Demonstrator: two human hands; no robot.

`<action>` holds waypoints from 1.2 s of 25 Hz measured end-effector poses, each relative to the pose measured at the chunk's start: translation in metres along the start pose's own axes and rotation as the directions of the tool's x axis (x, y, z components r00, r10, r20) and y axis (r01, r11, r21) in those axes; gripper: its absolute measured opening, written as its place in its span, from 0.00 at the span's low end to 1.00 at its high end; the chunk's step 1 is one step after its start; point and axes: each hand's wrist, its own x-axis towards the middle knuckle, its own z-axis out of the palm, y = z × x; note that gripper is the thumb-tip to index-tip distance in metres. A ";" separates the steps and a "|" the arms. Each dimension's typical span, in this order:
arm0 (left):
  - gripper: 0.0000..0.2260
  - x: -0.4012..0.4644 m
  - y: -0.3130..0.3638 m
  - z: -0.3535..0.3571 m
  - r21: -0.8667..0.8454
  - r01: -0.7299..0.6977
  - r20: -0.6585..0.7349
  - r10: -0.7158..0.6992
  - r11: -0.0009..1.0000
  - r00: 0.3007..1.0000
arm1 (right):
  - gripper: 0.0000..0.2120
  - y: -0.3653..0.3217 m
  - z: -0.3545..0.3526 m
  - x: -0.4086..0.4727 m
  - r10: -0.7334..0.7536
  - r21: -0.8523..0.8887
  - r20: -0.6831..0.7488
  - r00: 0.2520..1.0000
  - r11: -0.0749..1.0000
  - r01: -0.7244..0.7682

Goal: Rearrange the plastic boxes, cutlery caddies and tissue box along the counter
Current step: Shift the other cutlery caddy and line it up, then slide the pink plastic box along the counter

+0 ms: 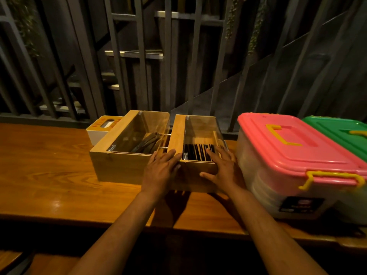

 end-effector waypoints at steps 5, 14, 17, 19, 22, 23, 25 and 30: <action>0.19 0.001 -0.001 -0.001 -0.015 -0.008 -0.006 0.008 1.000 1.000 | 0.42 -0.004 -0.006 -0.001 0.024 -0.061 0.048 0.999 0.998 -0.021; 0.17 -0.013 0.059 -0.045 -0.059 0.033 -0.024 -0.035 0.998 0.999 | 0.26 -0.036 -0.101 -0.039 -0.070 -0.007 0.082 0.994 0.997 0.071; 0.17 -0.014 0.119 -0.066 -0.171 -0.040 -0.073 0.028 0.985 0.997 | 0.17 -0.027 -0.160 -0.059 -0.154 0.162 -0.155 0.976 0.971 0.178; 0.18 -0.011 0.162 -0.070 -0.219 -0.095 -0.091 0.076 0.971 0.993 | 0.17 -0.006 -0.198 -0.071 -0.173 0.170 -0.264 0.949 0.960 0.223; 0.18 -0.009 0.225 -0.060 -0.282 -0.168 -0.164 0.125 0.945 0.979 | 0.24 0.059 -0.252 -0.085 -0.132 0.066 -0.230 0.964 0.986 0.151; 0.19 -0.010 0.247 -0.055 -0.293 -0.166 -0.148 0.127 0.942 0.981 | 0.29 0.086 -0.267 -0.088 -0.097 0.023 -0.132 0.986 0.995 0.101; 0.22 -0.011 0.285 -0.039 -0.271 -0.133 -0.059 0.122 0.953 0.991 | 0.41 0.133 -0.281 -0.094 -0.014 -0.061 0.069 0.998 0.998 0.019; 0.23 -0.012 0.309 -0.015 -0.081 -0.082 -0.111 0.073 0.993 0.991 | 0.41 0.172 -0.249 -0.099 -0.140 -0.242 -0.003 0.990 0.961 0.135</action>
